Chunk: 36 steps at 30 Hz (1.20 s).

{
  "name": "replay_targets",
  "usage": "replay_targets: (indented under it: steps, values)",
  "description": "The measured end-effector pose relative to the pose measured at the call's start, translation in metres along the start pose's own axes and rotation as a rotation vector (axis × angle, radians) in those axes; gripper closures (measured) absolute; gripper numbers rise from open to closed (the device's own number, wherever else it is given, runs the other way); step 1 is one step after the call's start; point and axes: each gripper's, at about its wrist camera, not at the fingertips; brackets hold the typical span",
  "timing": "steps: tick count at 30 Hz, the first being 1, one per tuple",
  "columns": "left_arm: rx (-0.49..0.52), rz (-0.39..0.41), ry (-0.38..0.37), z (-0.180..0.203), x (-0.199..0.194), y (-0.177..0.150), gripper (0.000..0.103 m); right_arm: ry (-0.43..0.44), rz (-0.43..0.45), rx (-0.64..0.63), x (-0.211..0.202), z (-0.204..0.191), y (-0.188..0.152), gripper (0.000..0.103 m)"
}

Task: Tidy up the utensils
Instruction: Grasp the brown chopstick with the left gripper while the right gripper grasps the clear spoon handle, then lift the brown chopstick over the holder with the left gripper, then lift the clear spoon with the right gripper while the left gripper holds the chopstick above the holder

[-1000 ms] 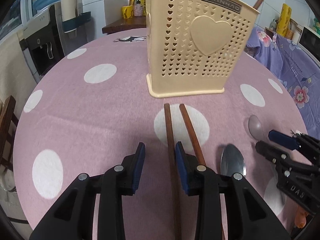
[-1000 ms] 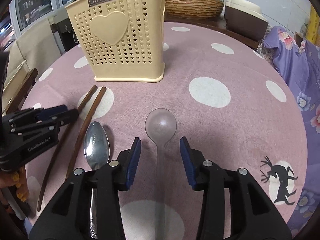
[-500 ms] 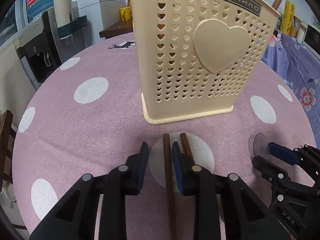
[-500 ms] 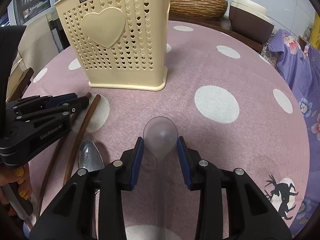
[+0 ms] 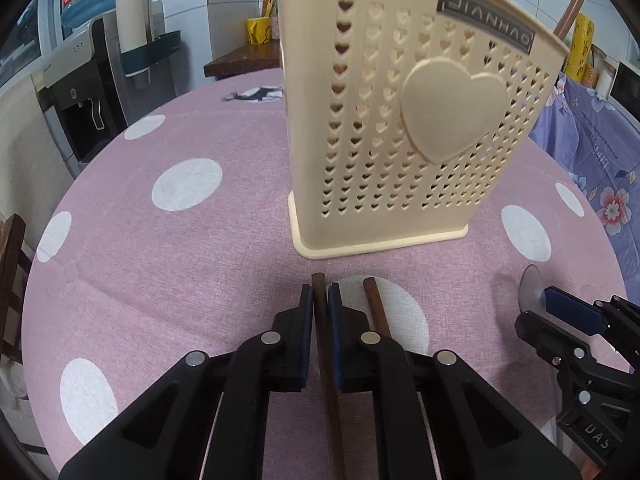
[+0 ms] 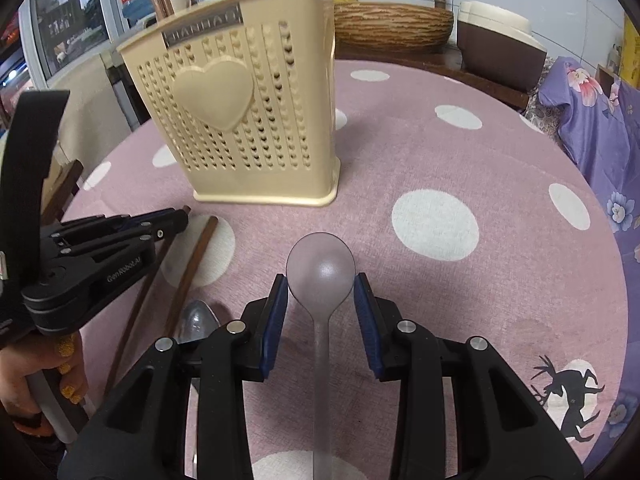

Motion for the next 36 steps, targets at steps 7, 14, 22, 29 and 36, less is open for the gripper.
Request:
replay_targets:
  steps: [7,14,22,29,36]
  values:
    - [-0.043,0.132,-0.042,-0.007,-0.051,0.013,0.094,0.037,0.112,0.023,-0.045,0.003,0.012,0.068]
    - [-0.051,0.3,-0.068,-0.007,-0.114,0.03,0.094,0.073,0.179,0.009,-0.082,0.003,0.022,0.093]
    - [-0.051,0.322,-0.07,-0.004,-0.122,0.033,0.094,0.085,0.103,-0.009,-0.056,0.001,0.022,0.071]
    - [-0.051,0.353,-0.078,-0.006,-0.136,0.033,0.094,0.156,-0.018,-0.041,-0.01,-0.019,0.027,0.057]
    - [-0.05,0.367,-0.087,-0.005,-0.144,0.03,0.094,0.102,-0.164,-0.156,0.031,-0.051,0.035,0.057]
Point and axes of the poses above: each gripper's, at about its wrist camera, not at the fingertips, and x roughly the way its jaws point, z to its right, y to its top, and after that the axes turned 4 degrees about z, right-handed
